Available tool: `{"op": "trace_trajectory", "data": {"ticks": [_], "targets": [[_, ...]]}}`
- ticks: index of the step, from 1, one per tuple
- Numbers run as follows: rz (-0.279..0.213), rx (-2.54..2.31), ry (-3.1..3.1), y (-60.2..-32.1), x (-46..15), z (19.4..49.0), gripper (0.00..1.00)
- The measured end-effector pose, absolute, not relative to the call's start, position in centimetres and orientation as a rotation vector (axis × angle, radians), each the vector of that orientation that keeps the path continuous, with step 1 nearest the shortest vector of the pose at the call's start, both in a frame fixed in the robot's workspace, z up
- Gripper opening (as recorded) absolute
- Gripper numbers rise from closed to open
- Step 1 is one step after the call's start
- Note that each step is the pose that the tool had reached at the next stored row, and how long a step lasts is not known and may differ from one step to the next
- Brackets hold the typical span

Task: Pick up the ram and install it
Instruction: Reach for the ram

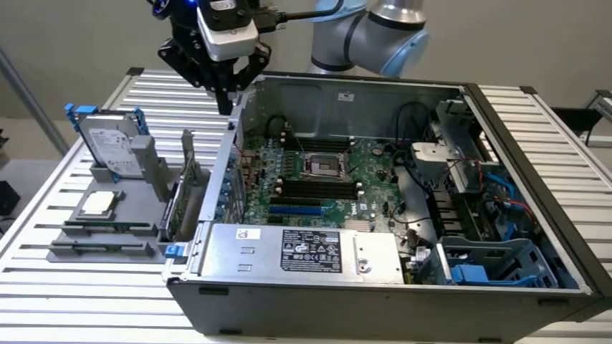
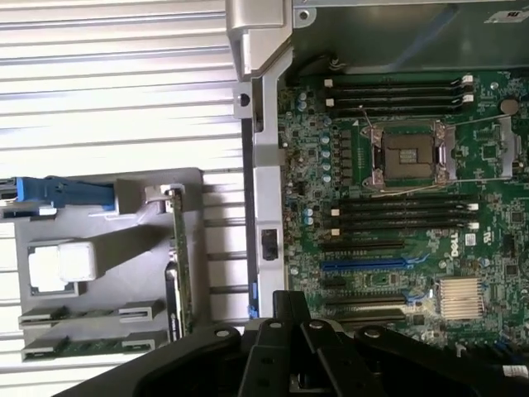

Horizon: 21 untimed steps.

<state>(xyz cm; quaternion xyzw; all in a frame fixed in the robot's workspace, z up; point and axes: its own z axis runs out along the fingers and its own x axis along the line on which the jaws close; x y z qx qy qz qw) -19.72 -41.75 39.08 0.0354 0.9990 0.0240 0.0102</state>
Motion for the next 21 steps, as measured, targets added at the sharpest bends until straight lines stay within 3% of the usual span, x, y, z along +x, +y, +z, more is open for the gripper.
{"op": "trace_trajectory", "data": {"ticks": [21], "targets": [[0.075, 0.111, 3.121, -43.6, -29.3, 38.6, 0.11]]}}
